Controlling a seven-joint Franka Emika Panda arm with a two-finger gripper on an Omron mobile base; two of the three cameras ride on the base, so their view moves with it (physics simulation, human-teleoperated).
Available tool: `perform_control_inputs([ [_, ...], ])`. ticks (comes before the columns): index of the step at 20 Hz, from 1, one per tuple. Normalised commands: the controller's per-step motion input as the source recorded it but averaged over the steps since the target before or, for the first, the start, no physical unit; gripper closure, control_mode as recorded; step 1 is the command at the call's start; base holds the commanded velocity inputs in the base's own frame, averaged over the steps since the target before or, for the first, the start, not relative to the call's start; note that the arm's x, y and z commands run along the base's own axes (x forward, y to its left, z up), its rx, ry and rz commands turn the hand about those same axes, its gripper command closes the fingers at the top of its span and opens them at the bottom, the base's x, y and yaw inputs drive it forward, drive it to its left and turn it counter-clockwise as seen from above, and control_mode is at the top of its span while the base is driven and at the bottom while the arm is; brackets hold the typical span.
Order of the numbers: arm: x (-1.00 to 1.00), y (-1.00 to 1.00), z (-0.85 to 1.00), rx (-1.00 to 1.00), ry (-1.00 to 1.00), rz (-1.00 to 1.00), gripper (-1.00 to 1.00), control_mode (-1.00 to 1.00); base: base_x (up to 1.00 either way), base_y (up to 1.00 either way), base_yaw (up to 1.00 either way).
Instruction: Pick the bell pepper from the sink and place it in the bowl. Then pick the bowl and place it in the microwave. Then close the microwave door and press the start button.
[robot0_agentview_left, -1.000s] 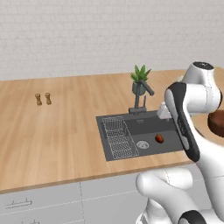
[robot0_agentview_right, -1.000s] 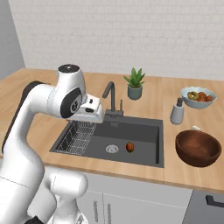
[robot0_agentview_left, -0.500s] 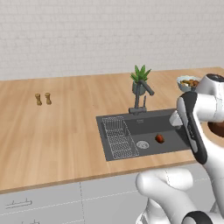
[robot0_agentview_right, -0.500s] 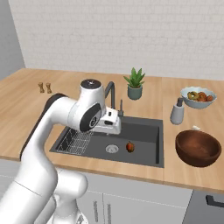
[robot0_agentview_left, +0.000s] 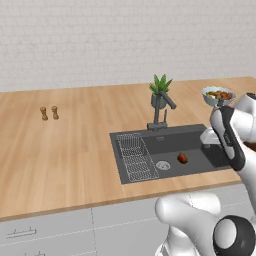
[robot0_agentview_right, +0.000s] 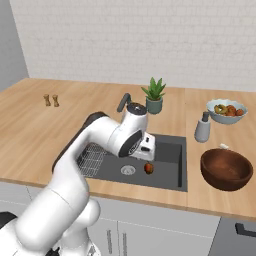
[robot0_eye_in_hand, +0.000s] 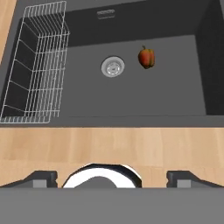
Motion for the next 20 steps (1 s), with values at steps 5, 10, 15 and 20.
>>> perform_control_inputs([
  [5,0.45,-0.14,-0.33,0.1,0.04,0.03,-1.0,-1.0,0.0,0.0,0.0],
  [10,0.49,0.0,-0.3,0.0,0.03,0.0,-1.0,-1.0,0.0,0.0,0.0],
  [15,0.41,0.0,-0.42,0.0,-0.01,0.0,-1.0,-1.0,0.0,0.0,0.0],
  [20,0.22,-0.03,-0.42,0.0,-0.04,0.0,-1.0,-1.0,0.0,0.0,0.0],
])
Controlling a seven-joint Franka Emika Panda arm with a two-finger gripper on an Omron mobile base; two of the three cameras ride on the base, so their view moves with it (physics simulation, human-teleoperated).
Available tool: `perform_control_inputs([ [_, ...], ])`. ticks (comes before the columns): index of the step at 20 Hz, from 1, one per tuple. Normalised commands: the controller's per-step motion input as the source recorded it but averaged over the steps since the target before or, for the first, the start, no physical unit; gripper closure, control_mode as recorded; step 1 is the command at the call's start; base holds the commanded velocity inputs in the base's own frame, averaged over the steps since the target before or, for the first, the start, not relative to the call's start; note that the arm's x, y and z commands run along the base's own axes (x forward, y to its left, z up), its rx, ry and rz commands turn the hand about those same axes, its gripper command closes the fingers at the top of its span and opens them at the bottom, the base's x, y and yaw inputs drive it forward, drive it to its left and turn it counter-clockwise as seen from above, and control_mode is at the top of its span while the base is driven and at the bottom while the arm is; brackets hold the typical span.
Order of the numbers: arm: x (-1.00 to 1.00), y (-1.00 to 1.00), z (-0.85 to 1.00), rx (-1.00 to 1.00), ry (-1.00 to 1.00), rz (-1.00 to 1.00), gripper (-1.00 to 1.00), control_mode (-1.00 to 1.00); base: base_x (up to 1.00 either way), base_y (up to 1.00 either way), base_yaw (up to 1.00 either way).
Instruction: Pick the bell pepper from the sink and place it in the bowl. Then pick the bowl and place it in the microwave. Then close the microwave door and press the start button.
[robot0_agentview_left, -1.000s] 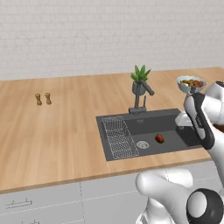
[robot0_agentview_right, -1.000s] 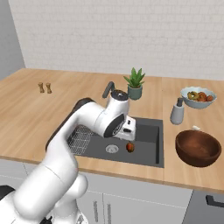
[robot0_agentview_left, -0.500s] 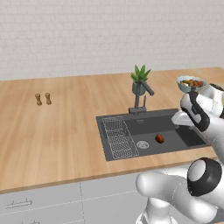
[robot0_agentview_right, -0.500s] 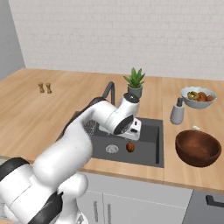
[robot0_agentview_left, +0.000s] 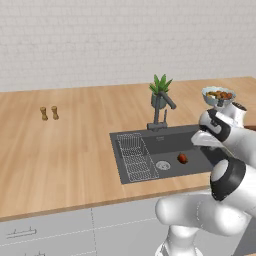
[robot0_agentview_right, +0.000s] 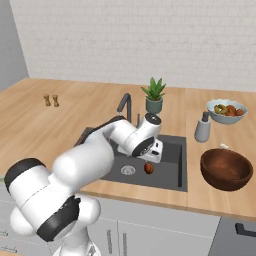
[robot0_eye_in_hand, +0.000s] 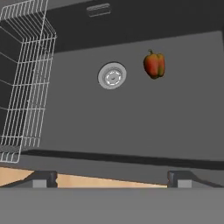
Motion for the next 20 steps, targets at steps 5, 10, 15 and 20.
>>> perform_control_inputs([
  [5,0.46,-0.03,-0.28,0.0,0.06,0.0,-1.0,-1.0,0.0,0.0,0.0],
  [10,0.38,-0.08,-0.3,0.0,0.04,0.0,-1.0,-1.0,0.0,0.0,0.0],
  [15,0.09,-0.3,-0.24,0.0,0.01,0.0,-1.0,-1.0,0.0,0.0,0.0],
  [20,0.21,-0.09,-0.21,0.0,0.02,0.0,-1.0,-1.0,0.0,0.0,0.0],
])
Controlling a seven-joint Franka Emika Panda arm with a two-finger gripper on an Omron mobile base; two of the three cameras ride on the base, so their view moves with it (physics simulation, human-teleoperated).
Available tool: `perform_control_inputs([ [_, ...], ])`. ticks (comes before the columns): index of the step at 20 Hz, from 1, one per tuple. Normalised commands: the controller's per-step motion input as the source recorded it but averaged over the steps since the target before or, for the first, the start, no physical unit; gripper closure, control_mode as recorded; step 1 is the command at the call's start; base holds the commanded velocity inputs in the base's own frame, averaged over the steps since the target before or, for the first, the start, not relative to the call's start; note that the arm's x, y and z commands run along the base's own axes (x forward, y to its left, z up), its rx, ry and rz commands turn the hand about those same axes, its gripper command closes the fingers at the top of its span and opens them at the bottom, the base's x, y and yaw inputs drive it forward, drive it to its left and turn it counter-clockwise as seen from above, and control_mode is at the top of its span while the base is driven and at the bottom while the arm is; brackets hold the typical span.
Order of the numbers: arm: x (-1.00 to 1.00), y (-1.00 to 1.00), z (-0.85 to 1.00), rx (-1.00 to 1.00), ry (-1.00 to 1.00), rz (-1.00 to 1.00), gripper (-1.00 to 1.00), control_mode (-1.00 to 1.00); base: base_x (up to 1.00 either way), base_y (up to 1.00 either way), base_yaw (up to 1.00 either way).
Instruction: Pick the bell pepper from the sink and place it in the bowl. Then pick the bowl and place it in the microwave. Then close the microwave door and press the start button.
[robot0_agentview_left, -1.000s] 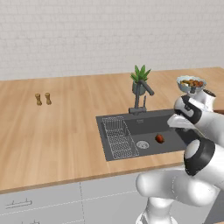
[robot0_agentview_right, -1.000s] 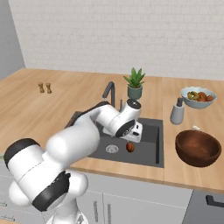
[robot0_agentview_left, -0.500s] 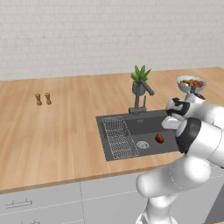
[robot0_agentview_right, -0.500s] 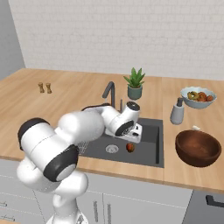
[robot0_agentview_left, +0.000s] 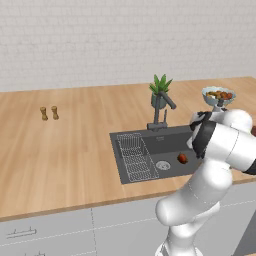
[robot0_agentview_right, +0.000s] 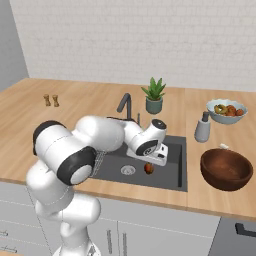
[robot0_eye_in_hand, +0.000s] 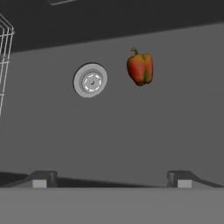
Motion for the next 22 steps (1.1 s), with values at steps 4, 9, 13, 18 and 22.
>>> perform_control_inputs([
  [4,0.26,0.0,-0.23,0.0,0.0,0.0,-1.0,-1.0,0.0,0.0,0.0],
  [9,0.18,0.0,-0.23,0.0,0.0,0.0,-1.0,-1.0,0.0,0.0,0.0],
  [13,0.14,0.0,-0.29,0.0,0.0,0.0,-1.0,-1.0,0.0,0.0,0.0],
  [18,0.03,0.0,-0.29,0.0,-0.01,0.0,-1.0,-1.0,0.0,0.0,0.0],
  [22,0.01,-0.01,-0.23,0.0,-0.01,0.0,-1.0,-1.0,0.0,0.0,0.0],
])
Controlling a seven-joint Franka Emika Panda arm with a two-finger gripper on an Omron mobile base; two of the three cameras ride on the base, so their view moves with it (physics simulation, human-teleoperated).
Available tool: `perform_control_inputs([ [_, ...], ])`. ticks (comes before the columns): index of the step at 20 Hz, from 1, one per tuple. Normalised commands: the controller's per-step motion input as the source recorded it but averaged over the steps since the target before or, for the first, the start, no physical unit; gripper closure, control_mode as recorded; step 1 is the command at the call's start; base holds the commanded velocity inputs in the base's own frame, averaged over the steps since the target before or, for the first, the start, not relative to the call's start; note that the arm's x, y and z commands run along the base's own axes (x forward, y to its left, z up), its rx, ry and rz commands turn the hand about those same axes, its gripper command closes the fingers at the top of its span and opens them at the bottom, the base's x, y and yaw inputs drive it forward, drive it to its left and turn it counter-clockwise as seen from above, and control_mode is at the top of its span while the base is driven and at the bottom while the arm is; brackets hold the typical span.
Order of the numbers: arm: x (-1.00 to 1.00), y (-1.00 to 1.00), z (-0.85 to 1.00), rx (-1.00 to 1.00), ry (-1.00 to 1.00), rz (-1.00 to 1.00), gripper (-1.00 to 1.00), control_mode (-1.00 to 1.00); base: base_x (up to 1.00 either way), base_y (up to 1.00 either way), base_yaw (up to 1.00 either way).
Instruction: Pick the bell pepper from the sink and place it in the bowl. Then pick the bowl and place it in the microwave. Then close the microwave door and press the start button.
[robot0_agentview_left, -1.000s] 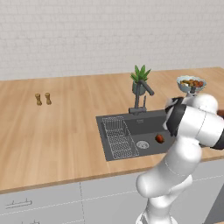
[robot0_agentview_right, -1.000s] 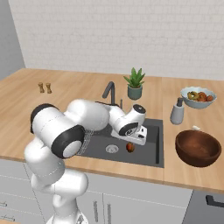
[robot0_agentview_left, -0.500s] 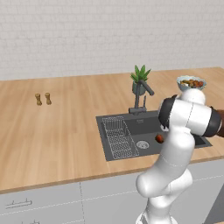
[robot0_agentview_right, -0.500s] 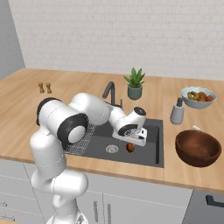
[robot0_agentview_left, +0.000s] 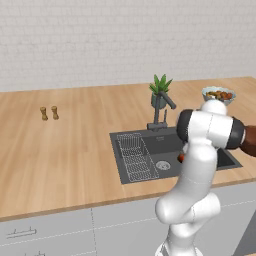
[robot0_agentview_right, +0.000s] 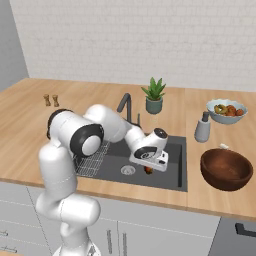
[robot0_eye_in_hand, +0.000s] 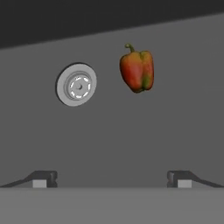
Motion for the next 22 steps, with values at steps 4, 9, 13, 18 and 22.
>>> perform_control_inputs([
  [4,0.09,-0.02,-0.32,0.0,0.0,0.0,-1.0,-1.0,0.0,0.0,0.0],
  [9,0.05,-0.05,-0.2,0.0,0.0,0.0,-1.0,-1.0,0.0,0.0,0.0],
  [13,0.31,0.0,-0.2,0.0,-0.04,0.0,-1.0,-1.0,0.0,0.0,0.0],
  [18,0.36,-0.02,-0.26,0.0,-0.05,0.0,-1.0,-1.0,0.0,0.0,0.0],
  [22,0.3,-0.09,-0.24,0.0,0.0,0.0,-1.0,-1.0,0.0,0.0,0.0],
])
